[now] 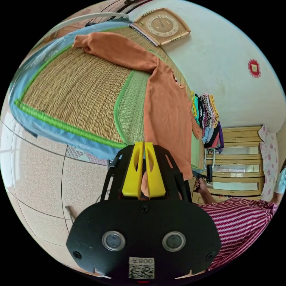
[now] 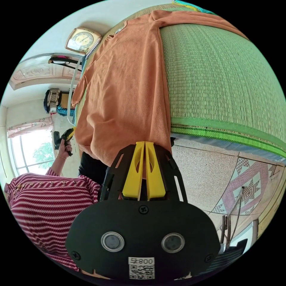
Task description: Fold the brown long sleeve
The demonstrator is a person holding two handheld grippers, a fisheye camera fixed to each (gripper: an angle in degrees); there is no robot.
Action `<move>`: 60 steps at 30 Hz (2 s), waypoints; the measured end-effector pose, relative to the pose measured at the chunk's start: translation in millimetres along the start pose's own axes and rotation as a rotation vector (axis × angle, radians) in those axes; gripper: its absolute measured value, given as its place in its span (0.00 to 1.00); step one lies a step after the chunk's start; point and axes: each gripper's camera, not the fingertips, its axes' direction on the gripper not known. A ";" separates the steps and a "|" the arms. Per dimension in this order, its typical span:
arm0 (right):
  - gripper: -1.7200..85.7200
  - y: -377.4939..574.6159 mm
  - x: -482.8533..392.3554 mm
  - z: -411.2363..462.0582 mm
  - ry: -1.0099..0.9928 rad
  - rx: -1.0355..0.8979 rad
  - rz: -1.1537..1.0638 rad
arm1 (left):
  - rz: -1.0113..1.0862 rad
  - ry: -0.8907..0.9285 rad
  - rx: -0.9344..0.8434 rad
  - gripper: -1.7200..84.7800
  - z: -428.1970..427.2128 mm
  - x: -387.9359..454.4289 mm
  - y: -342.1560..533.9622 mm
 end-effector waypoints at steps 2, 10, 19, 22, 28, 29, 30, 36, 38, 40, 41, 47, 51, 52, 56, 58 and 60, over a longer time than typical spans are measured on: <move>0.02 -0.7 -1.4 -0.7 -0.010 -0.004 0.002 | 0.044 -0.025 0.038 0.02 10.8 5.0 -44.3; 0.02 -4.9 -12.5 -12.9 -0.068 -0.009 0.035 | 0.034 -0.193 0.155 0.02 57.6 -6.4 -194.7; 0.03 -5.9 -7.2 -107.1 -0.095 0.263 0.104 | -0.063 -0.214 0.216 0.02 96.3 -77.3 -215.4; 0.06 -33.9 21.6 -149.4 -0.050 0.398 0.153 | 0.045 -0.125 0.259 0.03 100.3 -67.3 -210.8; 0.14 -112.9 100.2 -224.2 -0.100 0.641 0.296 | 0.328 -0.002 0.129 0.04 162.8 -10.3 -230.0; 0.14 -118.9 106.9 -230.8 -0.117 0.668 0.308 | 0.386 0.023 0.087 0.05 183.4 4.4 -235.3; 0.15 -129.9 118.3 -242.7 -0.141 0.718 0.334 | 0.412 0.036 0.066 0.05 194.1 11.7 -237.8; 0.18 -169.9 161.8 -271.6 -0.236 0.820 0.454 | 0.582 0.189 -0.128 0.06 303.4 67.7 -250.8; 0.18 -176.0 172.2 -275.3 -0.257 0.826 0.478 | 0.616 0.241 -0.183 0.06 336.2 79.5 -250.0; 0.17 -178.5 184.9 -279.3 -0.279 0.837 0.505 | 0.641 0.255 -0.210 0.06 353.9 85.0 -248.6; 0.17 -178.6 187.8 -279.9 -0.286 0.839 0.508 | 0.651 0.260 -0.227 0.06 363.6 86.6 -248.4; 0.13 -171.6 206.1 -284.8 -0.351 0.863 0.513 | 0.636 0.315 -0.264 0.06 385.6 75.0 -261.1; 0.10 -150.9 209.4 -290.8 -0.412 0.912 0.484 | 0.622 0.345 -0.242 0.06 378.6 65.2 -277.8; 0.10 -142.8 202.9 -295.8 -0.434 0.944 0.436 | 0.619 0.358 -0.228 0.06 373.7 62.5 -284.6; 0.09 -122.3 164.5 -312.4 -0.498 1.024 0.256 | 0.609 0.430 -0.164 0.06 350.8 55.5 -309.8; 0.08 -116.3 123.8 -319.9 -0.557 1.056 0.102 | 0.605 0.480 -0.124 0.07 337.3 54.0 -320.3; 0.08 -120.7 81.1 -321.5 -0.573 1.024 -0.034 | 0.608 0.536 -0.087 0.08 323.4 53.6 -330.4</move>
